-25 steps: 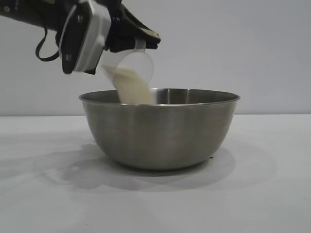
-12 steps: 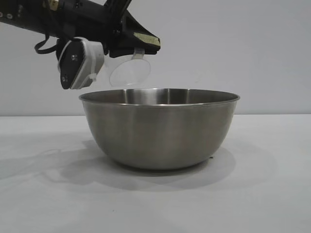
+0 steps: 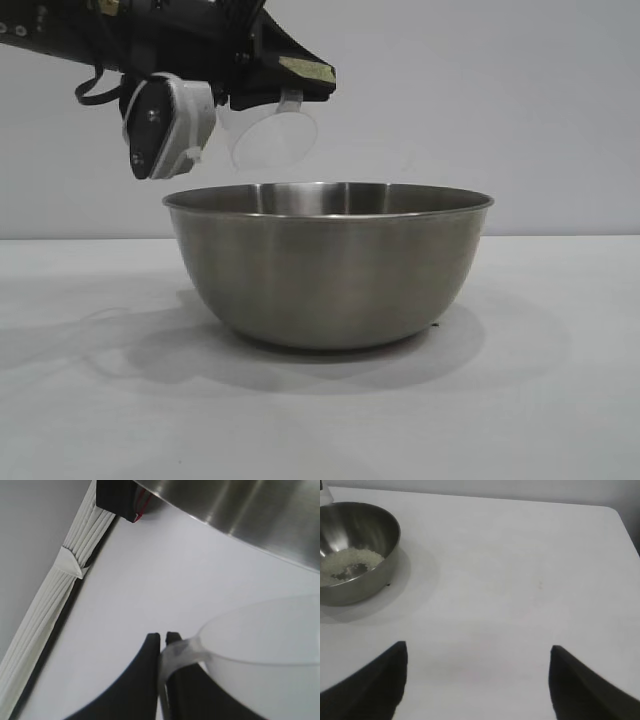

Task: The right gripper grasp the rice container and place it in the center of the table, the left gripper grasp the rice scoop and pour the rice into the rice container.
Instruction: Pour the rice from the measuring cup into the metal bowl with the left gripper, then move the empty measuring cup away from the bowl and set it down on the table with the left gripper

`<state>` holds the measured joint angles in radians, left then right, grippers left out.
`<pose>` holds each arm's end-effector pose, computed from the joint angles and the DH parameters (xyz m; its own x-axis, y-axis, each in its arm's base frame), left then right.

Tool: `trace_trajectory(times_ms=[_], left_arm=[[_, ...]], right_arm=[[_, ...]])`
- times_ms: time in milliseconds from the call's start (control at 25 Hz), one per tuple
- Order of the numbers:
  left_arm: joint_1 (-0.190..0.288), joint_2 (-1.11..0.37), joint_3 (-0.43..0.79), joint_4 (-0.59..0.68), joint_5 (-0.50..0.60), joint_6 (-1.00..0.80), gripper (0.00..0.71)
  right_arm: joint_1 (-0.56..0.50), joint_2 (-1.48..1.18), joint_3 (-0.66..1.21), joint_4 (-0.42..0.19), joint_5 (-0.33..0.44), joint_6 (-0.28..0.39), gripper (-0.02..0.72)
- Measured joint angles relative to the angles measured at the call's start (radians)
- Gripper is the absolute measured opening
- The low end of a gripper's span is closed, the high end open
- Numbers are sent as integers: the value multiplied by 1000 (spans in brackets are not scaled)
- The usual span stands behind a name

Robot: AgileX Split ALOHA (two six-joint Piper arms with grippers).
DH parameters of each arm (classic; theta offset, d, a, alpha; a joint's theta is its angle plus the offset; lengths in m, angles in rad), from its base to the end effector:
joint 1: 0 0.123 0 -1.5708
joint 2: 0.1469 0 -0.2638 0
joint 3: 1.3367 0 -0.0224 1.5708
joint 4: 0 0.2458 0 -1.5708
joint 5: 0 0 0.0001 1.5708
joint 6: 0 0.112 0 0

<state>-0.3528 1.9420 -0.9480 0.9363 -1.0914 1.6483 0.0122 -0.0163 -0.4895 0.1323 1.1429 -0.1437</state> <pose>0.3271 -0.2057 0.1679 0.7636 0.3180 0.5620 -0.5000 -0.2595 0.8262 0.0245 0.0137 0.2554 -0.5076 -0.0940 -0.8565 -0.1601 0.9870 -0.0134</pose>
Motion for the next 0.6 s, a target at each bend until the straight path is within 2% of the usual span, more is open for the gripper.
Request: trace_trajectory(times_ms=[80, 240, 440, 600], left_arm=[[0, 0, 0, -55, -38, -170, 0], [0, 0, 0, -205, -45, -491, 0], [0, 0, 0, -392, -45, -757, 0], [0, 0, 11, -606, -45, -938, 0]], right_arm=[[0, 0, 0, 0, 0, 0, 533], [0, 0, 0, 0, 0, 0, 533], [0, 0, 0, 0, 0, 0, 533], [0, 0, 0, 0, 0, 0, 533]])
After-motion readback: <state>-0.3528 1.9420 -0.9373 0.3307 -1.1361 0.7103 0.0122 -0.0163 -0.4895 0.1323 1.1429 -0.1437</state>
